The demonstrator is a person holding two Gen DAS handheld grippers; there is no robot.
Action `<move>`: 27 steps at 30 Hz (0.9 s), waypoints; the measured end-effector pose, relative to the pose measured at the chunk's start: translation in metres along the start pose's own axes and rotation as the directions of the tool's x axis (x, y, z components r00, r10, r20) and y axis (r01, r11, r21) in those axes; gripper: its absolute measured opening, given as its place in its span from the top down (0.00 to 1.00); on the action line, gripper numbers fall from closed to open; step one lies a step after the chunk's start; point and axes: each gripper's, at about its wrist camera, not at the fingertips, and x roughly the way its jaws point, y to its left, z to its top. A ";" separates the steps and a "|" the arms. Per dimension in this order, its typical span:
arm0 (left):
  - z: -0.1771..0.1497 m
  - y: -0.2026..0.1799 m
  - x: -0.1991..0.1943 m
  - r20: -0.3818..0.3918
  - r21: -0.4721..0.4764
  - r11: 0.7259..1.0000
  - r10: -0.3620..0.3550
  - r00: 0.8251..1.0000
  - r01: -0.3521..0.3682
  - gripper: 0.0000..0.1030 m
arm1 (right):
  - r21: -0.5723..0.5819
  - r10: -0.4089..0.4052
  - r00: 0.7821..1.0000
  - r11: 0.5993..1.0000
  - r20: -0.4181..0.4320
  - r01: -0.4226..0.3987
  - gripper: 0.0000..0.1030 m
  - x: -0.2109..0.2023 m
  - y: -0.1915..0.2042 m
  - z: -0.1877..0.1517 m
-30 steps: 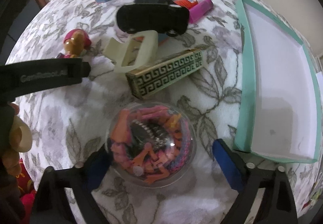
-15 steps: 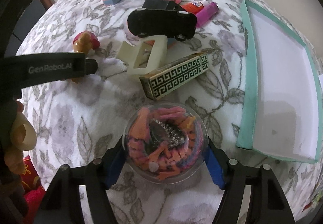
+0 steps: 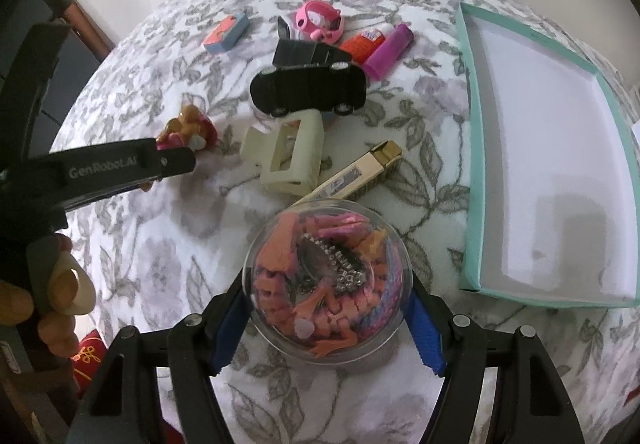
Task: Organize rigid objects
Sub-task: 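Grasp the clear container with the right gripper while the left grasps the pink-helmeted dog, then carry both toys into the green-rimmed tray and open both grippers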
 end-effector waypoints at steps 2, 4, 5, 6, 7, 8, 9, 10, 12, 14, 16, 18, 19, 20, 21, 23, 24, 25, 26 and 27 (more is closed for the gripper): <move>0.004 -0.002 -0.009 0.001 -0.014 1.000 -0.006 1.000 0.006 0.50 | 0.001 -0.001 1.000 1.000 0.002 0.001 0.29 -0.001 0.000 0.000; 0.005 -0.002 -0.024 0.028 -0.024 0.999 -0.023 0.999 0.023 0.50 | 0.003 -0.006 1.000 1.000 0.006 0.006 0.29 -0.003 0.000 -0.001; 0.006 -0.004 -0.030 0.043 -0.029 0.999 -0.032 0.999 0.033 0.50 | 0.004 -0.005 1.000 1.000 0.012 0.005 0.29 -0.005 0.001 0.001; 0.007 -0.005 -0.038 0.061 -0.032 0.999 -0.039 0.997 0.041 0.50 | 0.007 -0.002 1.000 1.000 0.025 0.002 0.29 -0.009 0.001 0.002; 0.010 -0.007 -0.048 0.082 -0.034 0.998 -0.054 0.995 0.057 0.50 | 0.012 0.004 0.999 1.000 0.039 -0.004 0.29 -0.015 0.000 0.003; 0.011 -0.011 -0.055 0.095 -0.035 0.997 -0.064 0.993 0.067 0.51 | 0.017 0.010 0.998 1.000 0.060 -0.011 0.29 -0.022 -0.002 0.004; 0.014 -0.017 -0.064 0.113 -0.034 0.996 -0.077 0.991 0.082 0.51 | 0.022 0.013 0.996 1.000 0.083 -0.015 0.29 -0.030 -0.005 0.006; 0.016 -0.025 -0.071 0.128 -0.027 0.995 -0.087 0.988 0.091 0.51 | 0.027 0.010 0.994 1.000 0.105 -0.013 0.29 -0.037 -0.009 0.009; 0.018 -0.042 -0.081 0.147 -0.009 0.995 -0.095 0.985 0.098 0.51 | 0.041 0.003 0.990 0.999 0.142 -0.009 0.29 -0.050 -0.018 0.015; 0.026 -0.067 -0.091 0.165 0.010 0.990 -0.139 0.976 0.140 0.51 | 0.077 -0.002 0.984 0.997 0.180 -0.012 0.29 -0.061 -0.031 0.022; 0.035 -0.090 -0.097 0.182 0.031 0.985 -0.175 0.968 0.172 0.51 | 0.127 -0.019 0.978 0.992 0.207 -0.007 0.29 -0.068 -0.048 0.029; 0.042 -0.110 -0.101 0.193 0.056 0.978 -0.207 0.959 0.200 0.51 | 0.169 -0.069 0.970 0.985 0.234 0.030 0.29 -0.076 -0.066 0.035; 0.046 -0.122 -0.102 0.200 0.070 0.974 -0.227 0.953 0.218 0.51 | 0.187 -0.092 0.965 0.981 0.247 0.046 0.29 -0.080 -0.075 0.038; 0.049 -0.136 -0.102 0.203 0.086 0.968 -0.250 0.947 0.237 0.51 | 0.203 -0.104 0.961 0.978 0.257 0.052 0.29 -0.084 -0.082 0.041; 0.053 -0.150 -0.101 0.199 0.104 0.961 -0.272 0.941 0.255 0.51 | 0.223 -0.116 0.956 0.973 0.270 0.055 0.29 -0.088 -0.090 0.044; 0.059 -0.173 -0.096 0.192 0.130 0.950 -0.305 0.933 0.284 0.51 | 0.270 -0.152 0.944 0.960 0.294 0.070 0.29 -0.095 -0.110 0.050; 0.062 -0.184 -0.095 0.189 0.144 0.944 -0.322 0.928 0.298 0.51 | 0.293 -0.175 0.938 0.953 0.300 0.084 0.29 -0.098 -0.117 0.054; 0.064 -0.195 -0.091 0.182 0.156 0.938 -0.336 0.924 0.310 0.51 | 0.314 -0.202 0.931 0.944 0.303 0.103 0.29 -0.100 -0.126 0.057; 0.066 -0.207 -0.084 0.169 0.168 0.930 -0.353 0.920 0.326 0.51 | 0.332 -0.227 0.924 0.936 0.307 0.119 0.29 -0.102 -0.135 0.060; 0.068 -0.215 -0.079 0.160 0.174 0.926 -0.362 0.918 0.335 0.51 | 0.346 -0.245 0.919 0.929 0.309 0.131 0.29 -0.103 -0.143 0.062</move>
